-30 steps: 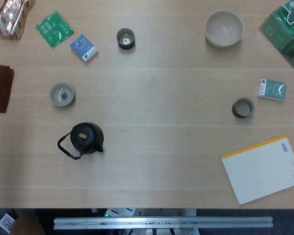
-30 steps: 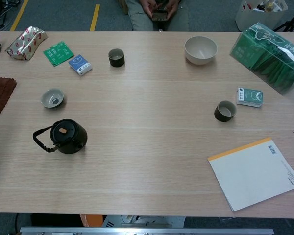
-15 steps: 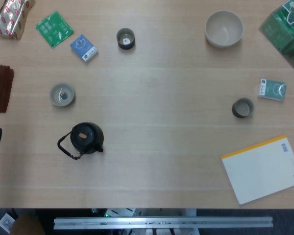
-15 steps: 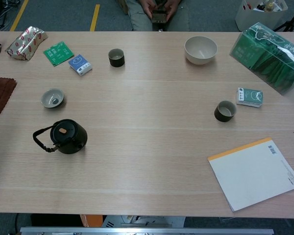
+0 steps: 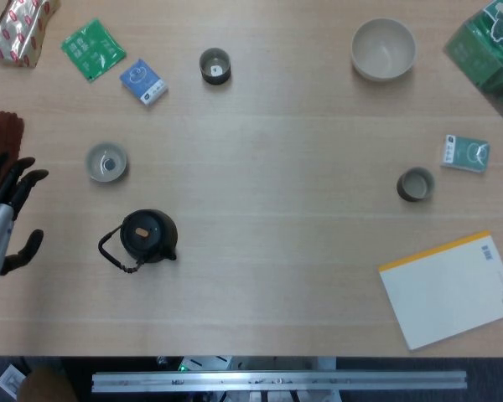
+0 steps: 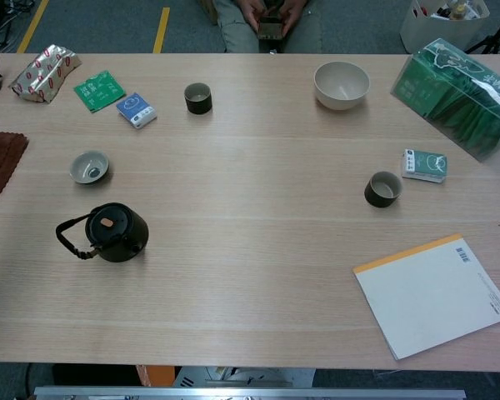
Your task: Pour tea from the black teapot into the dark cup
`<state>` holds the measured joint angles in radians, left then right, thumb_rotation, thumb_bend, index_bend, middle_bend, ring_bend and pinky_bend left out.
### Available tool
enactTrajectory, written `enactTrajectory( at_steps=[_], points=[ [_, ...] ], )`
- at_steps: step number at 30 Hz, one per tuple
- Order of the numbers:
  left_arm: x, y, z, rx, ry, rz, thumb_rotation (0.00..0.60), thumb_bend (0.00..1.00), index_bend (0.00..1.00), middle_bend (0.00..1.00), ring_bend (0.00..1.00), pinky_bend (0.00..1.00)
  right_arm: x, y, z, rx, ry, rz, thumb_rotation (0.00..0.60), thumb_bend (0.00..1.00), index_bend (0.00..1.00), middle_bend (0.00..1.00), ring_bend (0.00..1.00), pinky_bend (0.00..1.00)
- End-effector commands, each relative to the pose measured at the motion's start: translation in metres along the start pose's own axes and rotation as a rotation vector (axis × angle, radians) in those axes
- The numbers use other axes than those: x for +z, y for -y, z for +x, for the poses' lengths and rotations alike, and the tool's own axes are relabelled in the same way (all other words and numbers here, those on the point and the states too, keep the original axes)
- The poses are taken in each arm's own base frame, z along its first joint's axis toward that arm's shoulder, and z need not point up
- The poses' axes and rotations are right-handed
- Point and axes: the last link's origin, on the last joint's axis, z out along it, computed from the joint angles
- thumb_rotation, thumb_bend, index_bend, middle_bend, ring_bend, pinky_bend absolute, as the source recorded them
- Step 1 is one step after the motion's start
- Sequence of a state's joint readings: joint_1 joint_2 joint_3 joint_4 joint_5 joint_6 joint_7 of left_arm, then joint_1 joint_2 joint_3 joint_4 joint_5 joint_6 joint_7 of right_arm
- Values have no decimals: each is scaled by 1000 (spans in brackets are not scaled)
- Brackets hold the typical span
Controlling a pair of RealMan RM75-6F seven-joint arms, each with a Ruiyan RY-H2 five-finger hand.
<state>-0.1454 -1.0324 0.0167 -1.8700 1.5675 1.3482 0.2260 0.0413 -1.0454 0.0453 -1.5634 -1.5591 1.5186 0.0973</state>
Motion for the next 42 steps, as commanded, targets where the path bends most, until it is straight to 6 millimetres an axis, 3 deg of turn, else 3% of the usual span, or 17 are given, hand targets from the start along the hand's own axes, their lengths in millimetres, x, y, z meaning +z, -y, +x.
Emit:
enactTrajectory(
  at_steps=[1, 12, 14, 18, 25, 32, 42],
  points=[
    [3, -7, -2, 2, 16, -31, 600, 328, 170, 150, 40, 29, 2, -1, 0, -3, -1, -3, 600, 98, 254, 235, 73, 90],
    [10, -21, -14, -14, 67, -88, 594, 203, 289, 303, 166, 29, 9, -2, 2, -21, 7, 10, 600, 98, 254, 235, 73, 90],
    [11, -26, -17, -25, 86, -102, 548, 182, 318, 340, 199, 29, 11, -3, 2, -21, 10, 9, 600, 98, 254, 235, 73, 90],
    [14, -34, -21, -52, 95, -125, 368, 161, 357, 387, 229, 29, 13, -4, 2, -21, 10, 11, 600, 98, 254, 235, 73, 90],
    [16, -46, -30, -77, 134, -155, 247, 136, 400, 429, 263, 29, 13, -7, 3, -18, 8, 11, 600, 98, 254, 235, 73, 90],
    [18, -53, -38, -99, 178, -176, 149, 114, 401, 431, 266, 0, 13, -10, 2, -17, 12, 4, 600, 98, 254, 235, 73, 90],
    [14, -56, -57, -59, 202, -192, 138, 112, 419, 437, 272, 0, 12, -10, 0, -14, 17, 7, 600, 98, 254, 235, 73, 90]
  ],
)
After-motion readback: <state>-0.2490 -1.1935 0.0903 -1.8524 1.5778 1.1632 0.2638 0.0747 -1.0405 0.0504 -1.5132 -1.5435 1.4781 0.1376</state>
